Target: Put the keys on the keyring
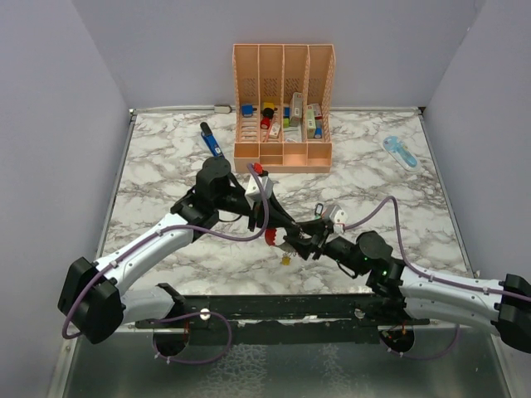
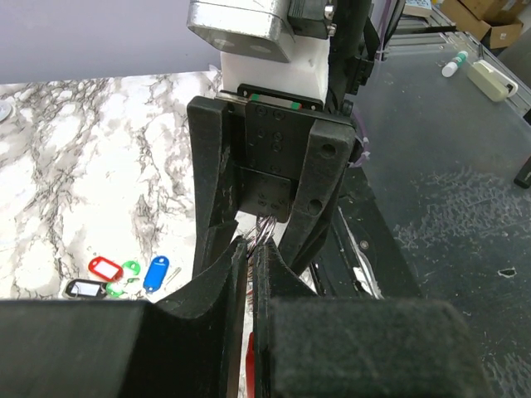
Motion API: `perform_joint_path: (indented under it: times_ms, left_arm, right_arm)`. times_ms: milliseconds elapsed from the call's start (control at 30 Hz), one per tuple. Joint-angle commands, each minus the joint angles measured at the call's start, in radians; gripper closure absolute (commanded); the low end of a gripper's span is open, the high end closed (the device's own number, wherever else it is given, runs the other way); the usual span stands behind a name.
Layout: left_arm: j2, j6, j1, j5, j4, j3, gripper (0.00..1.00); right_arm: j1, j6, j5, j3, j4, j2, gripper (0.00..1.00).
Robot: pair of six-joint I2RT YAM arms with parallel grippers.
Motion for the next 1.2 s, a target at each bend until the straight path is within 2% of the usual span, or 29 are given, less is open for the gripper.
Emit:
perform_joint_path:
  times_ms: [0,100,300,433,867,1100,1167]
  left_arm:
    - [0.005,-0.021,0.001,0.034,0.049,0.006,1.00]
    - [0.014,-0.039,0.001,0.029,0.053,0.007,1.00]
    - [0.022,-0.079,0.001,0.003,0.084,0.002,1.00]
    - [0.023,-0.080,0.001,0.002,0.079,-0.004,0.96]
    - [0.041,-0.073,0.001,0.016,0.072,-0.029,0.86]
    - [0.048,-0.012,0.000,0.014,0.025,-0.043,0.84]
    - [0.047,0.018,-0.001,0.018,0.003,-0.047,0.86]
  right_arm:
    - [0.001,0.003,-0.040,0.005,0.146,0.057,0.56]
    - [0.000,-0.007,-0.045,0.008,0.184,0.087,0.58]
    - [-0.002,-0.005,-0.054,0.007,0.240,0.134,0.80]
    - [-0.002,-0.002,-0.052,0.003,0.276,0.149,0.90]
    - [-0.006,0.005,-0.065,-0.006,0.361,0.174,0.94]
    - [-0.006,-0.001,-0.076,-0.007,0.383,0.168,0.95]
    - [-0.006,0.001,-0.082,-0.010,0.384,0.164,0.95]
